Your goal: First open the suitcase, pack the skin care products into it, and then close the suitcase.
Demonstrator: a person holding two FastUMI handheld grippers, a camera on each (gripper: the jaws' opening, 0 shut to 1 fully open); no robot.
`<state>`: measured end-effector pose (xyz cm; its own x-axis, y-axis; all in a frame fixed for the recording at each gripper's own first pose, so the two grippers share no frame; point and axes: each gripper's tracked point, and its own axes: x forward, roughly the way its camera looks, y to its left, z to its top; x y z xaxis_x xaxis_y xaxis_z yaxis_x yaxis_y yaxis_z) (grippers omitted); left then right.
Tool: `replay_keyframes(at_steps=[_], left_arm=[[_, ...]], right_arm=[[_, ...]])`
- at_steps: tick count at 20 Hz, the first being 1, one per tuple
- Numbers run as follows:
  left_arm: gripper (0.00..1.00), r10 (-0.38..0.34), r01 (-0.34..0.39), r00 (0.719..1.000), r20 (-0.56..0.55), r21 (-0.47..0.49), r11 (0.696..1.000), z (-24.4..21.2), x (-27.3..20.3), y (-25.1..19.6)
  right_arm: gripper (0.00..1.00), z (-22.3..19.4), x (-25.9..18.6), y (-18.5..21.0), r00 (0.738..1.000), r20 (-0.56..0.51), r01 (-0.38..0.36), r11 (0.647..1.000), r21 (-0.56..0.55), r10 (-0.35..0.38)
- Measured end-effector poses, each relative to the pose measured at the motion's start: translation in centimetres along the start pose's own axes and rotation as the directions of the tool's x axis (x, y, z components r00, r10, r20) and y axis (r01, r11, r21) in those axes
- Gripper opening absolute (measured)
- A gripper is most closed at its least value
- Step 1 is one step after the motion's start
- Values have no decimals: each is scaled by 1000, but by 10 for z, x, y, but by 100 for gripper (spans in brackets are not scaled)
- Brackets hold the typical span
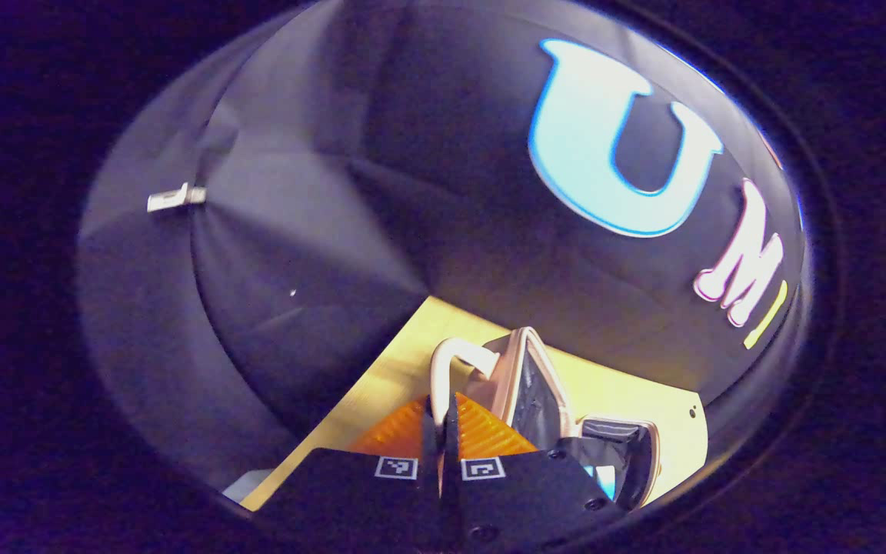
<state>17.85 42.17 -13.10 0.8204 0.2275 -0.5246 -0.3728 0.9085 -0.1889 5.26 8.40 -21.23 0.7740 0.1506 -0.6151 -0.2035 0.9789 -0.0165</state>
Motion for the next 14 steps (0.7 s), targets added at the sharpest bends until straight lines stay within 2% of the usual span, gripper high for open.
replay_keyframes(at_steps=[2, 4, 7, 9, 11, 14], left_arm=[[6, -56, 50, 998, 40, 131, 990, 29, -31, -47], [6, -69, 47, 994, 80, 259, 965, 40, -54, -97], [6, -147, 98, 984, 105, 375, 922, 54, -99, -180], [6, -213, 161, 973, 84, 411, 897, 26, -118, -236], [6, -277, 242, 960, 33, 399, 885, -15, -123, -287], [6, -325, 314, 945, -40, 393, 864, -71, -122, -335]], right_arm=[[97, -2, -5, -6, 1000, 18, 4, 1000, 21, -4], [97, -5, -8, -8, 999, 33, -4, 999, 36, 3], [97, -7, -13, -13, 999, 50, -10, 999, 45, 8], [97, -5, -18, -18, 997, 73, -7, 998, 65, 3], [97, -9, -25, -24, 997, 79, 3, 997, 73, -9], [97, -10, -32, -39, 996, 83, 29, 995, 98, -37]])
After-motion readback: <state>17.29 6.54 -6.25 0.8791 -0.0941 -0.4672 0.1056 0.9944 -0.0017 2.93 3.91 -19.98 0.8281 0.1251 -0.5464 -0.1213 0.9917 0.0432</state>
